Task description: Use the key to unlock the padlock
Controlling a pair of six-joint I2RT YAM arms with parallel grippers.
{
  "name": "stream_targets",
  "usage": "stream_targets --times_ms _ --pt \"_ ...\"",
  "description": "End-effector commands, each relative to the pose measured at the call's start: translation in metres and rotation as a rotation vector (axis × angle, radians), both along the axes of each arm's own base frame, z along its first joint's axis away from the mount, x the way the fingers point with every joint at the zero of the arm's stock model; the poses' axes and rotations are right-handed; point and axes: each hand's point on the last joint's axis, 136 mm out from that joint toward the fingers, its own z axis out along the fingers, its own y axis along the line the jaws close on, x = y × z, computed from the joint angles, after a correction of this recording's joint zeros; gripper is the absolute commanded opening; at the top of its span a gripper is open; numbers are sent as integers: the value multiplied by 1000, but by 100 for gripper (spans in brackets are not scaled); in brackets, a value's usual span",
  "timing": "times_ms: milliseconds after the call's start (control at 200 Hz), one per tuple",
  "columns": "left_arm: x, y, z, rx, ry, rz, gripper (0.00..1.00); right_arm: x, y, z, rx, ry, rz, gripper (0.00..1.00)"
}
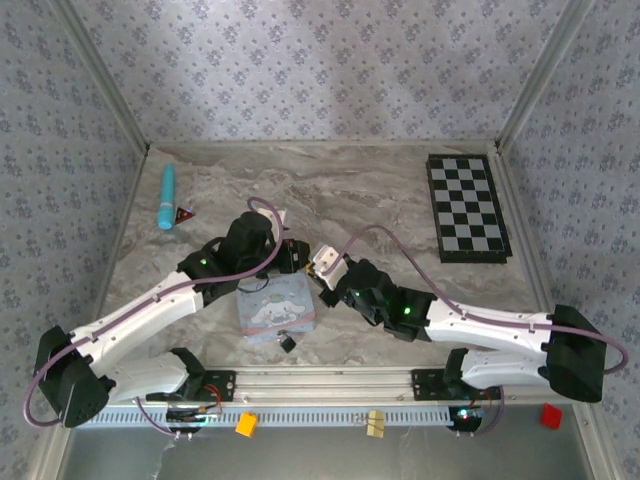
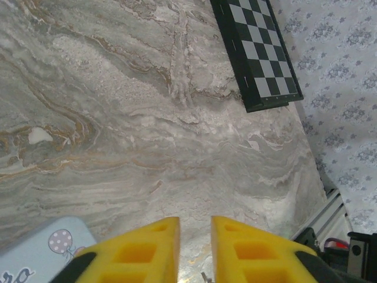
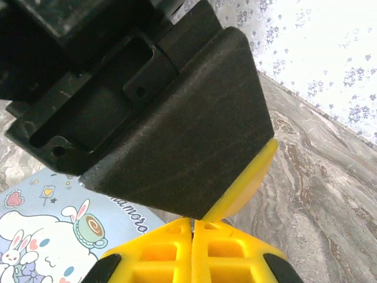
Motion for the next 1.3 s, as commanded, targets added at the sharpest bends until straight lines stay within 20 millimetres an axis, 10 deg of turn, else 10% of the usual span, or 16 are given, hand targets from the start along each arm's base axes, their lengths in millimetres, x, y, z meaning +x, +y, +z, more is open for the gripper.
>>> stream_targets --times_ms 0,330,635,904,1294 --pt "1 -3 13 -14 -26 -8 15 5 3 18 21 -43 -25 0" --pt "8 4 18 -38 -72 52 0 6 -10 23 41 -39 -94 2" --pt "29 17 67 -39 -325 84 0 1 -72 55 559 337 -141 89" --pt "30 -10 106 -177 -512 -64 0 1 -78 100 908 395 61 95" --pt "11 -27 141 -455 -564 -147 0 17 -73 108 1112 499 148 97"
